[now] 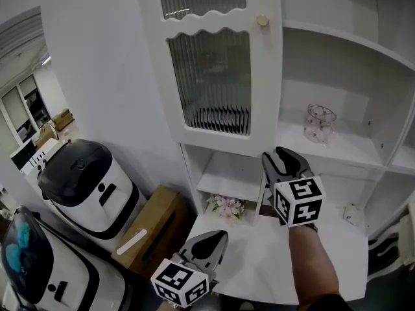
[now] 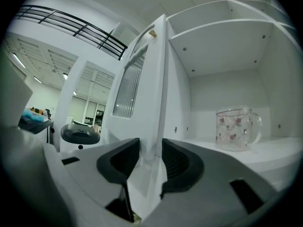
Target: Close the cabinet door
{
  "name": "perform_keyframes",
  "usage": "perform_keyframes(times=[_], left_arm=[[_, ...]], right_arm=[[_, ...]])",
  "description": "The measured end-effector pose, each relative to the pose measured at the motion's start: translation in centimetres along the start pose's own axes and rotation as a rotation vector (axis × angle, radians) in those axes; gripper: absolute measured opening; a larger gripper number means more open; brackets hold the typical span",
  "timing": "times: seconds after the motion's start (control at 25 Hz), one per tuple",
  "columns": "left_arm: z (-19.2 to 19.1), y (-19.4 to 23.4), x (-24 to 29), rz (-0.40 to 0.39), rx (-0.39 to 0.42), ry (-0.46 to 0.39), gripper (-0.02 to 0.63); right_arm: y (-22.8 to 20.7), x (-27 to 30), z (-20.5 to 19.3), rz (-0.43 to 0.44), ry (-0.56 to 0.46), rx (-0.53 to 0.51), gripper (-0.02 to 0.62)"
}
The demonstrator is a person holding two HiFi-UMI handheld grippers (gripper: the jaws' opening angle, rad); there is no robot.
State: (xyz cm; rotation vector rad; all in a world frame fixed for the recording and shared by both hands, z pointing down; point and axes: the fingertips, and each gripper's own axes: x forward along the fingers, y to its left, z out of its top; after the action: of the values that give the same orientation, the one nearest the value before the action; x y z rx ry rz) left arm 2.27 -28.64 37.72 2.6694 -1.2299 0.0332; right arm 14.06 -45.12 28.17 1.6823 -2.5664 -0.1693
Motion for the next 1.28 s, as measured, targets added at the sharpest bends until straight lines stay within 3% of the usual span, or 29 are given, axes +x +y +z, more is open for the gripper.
perform_keyframes(times=[0.4, 0.88, 1.0, 1.08, 1.28], left_arm=[[-0.3, 0.3, 1.0, 0.049, -0.017, -0.002, 0.003], [-0.7, -1.0, 0.2, 0.149, -0.030, -0.012, 0.003], [-0.6, -1.5, -0.7, 0.152, -0.024, -0.020, 0.003], [-0.6, -1.8, -1.4, 0.143, -0.026, -0.024, 0.003], [-0.8, -2.7, -3.6, 0.085, -0.026, -0.017, 0.003]], right_arm=[[-0.6, 1.3, 0.1, -0.016, -0.005, -0.106, 0.146], [-0.9, 0.8, -0.1, 0.044, -0.028, -0.076, 0.140], [-1.4, -0.4, -0.8, 0.017, -0.017, -0.058, 0.110], [-1.4, -1.6, -1.1, 0.004, -0.015, -0.054, 0.053], [1.6, -5.3, -0.4, 0.061, -0.047, 0.029, 0.014]])
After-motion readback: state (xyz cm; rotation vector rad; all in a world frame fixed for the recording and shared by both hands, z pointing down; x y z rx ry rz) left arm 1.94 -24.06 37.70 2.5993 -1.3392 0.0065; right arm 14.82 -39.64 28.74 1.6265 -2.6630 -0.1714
